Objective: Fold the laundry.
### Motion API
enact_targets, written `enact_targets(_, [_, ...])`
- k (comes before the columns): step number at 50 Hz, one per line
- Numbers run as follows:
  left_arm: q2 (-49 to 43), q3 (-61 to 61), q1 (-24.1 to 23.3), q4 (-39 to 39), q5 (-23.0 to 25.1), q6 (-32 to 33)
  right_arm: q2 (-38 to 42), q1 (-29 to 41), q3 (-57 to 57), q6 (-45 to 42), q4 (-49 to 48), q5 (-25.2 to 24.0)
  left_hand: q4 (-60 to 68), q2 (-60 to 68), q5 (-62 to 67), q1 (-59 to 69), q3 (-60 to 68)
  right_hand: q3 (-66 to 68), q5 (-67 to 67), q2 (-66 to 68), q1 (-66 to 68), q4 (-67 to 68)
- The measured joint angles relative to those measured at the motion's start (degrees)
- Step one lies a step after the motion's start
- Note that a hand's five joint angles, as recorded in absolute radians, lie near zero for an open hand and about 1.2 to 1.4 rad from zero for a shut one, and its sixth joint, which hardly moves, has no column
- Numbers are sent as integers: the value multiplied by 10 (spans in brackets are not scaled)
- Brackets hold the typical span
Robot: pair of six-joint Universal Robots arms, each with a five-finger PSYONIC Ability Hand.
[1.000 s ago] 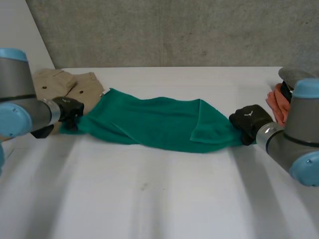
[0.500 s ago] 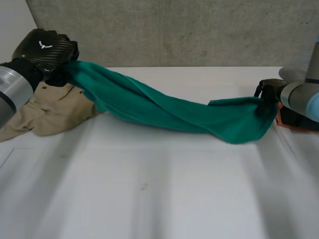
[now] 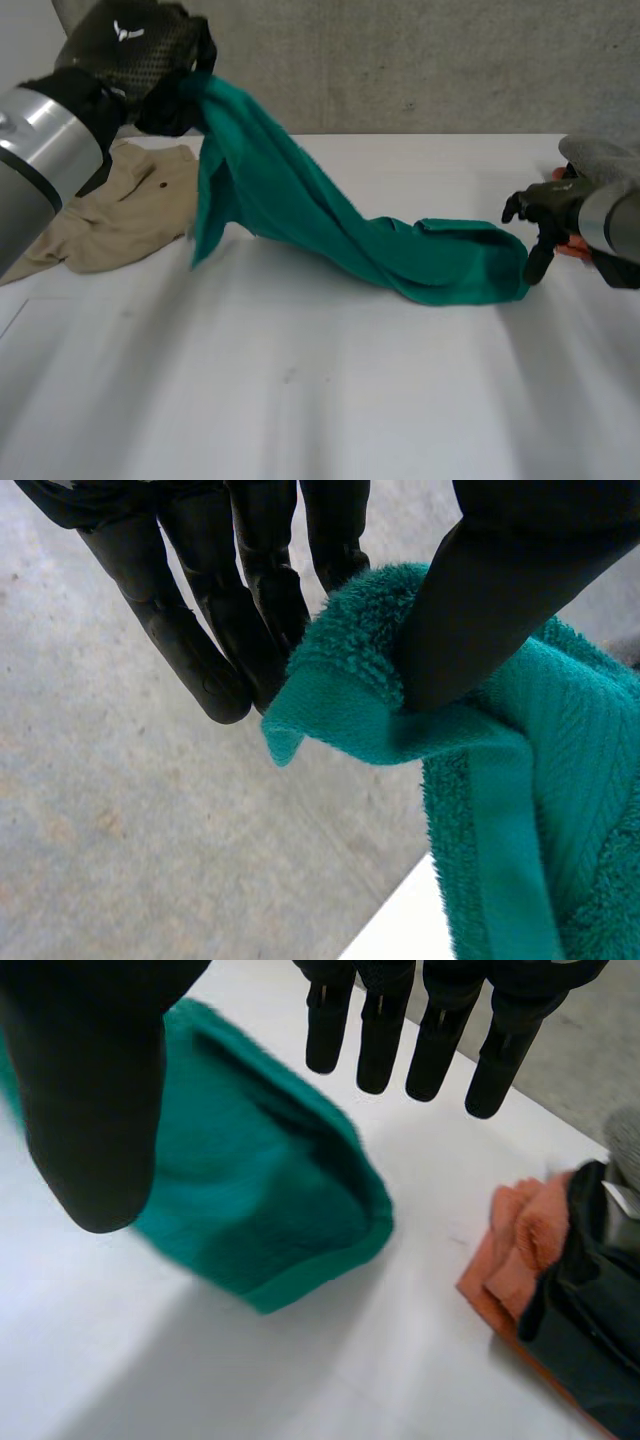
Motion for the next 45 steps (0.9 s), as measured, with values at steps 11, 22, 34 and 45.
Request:
enact_targets(11, [2, 89, -59, -55, -46, -25, -35, 22, 185, 33, -110, -70, 0, 0, 0, 0, 0, 21, 22, 23, 21, 25])
enact_targets(22, [5, 172, -111, -100, -80, -40, 59, 57, 169, 162, -238, -6, 0, 0, 0, 0, 0, 56, 55, 61, 55, 60])
enact_targets(34, [15, 186, -112, -124, -95, -46, 111, 97, 134, 173, -321, 59, 0, 0, 0, 0, 0, 254, 251, 258, 252, 256])
enact_targets(45, [17, 177, -86, -125, -96, -75, 120, 106, 125, 177, -308, 54, 1, 0, 0, 0, 0, 429, 424, 438, 415, 432])
